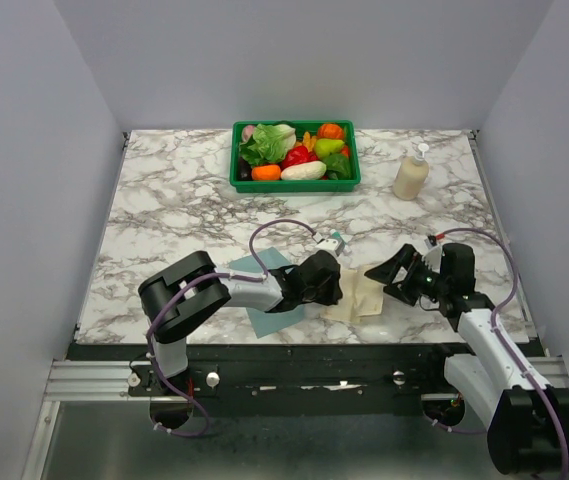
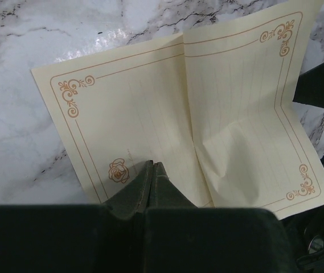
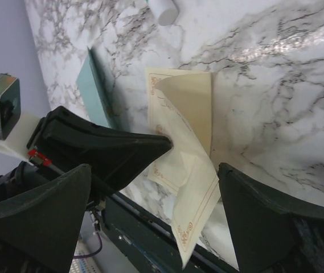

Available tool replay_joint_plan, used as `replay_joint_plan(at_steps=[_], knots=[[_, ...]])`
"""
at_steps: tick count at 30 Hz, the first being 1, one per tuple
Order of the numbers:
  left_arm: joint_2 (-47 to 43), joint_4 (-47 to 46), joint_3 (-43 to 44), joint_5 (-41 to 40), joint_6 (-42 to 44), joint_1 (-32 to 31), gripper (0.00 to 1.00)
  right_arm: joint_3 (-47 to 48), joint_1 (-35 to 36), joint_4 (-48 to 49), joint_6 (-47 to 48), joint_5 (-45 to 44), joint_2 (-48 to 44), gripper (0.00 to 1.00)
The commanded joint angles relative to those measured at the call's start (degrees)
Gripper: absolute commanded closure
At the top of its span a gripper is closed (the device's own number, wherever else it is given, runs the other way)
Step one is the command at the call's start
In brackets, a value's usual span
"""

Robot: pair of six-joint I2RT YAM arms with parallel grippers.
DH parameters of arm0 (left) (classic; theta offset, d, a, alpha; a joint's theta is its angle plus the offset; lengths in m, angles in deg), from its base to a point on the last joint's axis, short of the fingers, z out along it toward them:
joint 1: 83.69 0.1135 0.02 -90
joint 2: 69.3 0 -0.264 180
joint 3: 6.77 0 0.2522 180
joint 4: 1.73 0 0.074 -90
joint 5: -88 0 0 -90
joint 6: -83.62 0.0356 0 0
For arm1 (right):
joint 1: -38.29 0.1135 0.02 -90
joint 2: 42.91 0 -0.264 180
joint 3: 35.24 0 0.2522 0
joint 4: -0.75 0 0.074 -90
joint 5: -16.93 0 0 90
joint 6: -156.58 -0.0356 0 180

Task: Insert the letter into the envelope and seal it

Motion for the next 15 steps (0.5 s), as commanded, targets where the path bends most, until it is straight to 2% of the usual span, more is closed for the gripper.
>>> replay_joint_plan(at_steps=[1,5,15], knots=[[3.8,7.2,-1.1,0.6,0.3,-1.0,1.00,-1.5,-0.4,6.2,-1.9,7.3,0.9,0.02],[4.3,7.3,-0.8,0.9,0.5,-1.1,1.00,-2.0,-0.4,9.8,-3.1,9.9,4.1,0.02],[5.1,7.3,-0.1,1.4,0.5,-1.5,1.00,-5.3,-0.4,30.7,-13.0,17.9,8.8,0.01]])
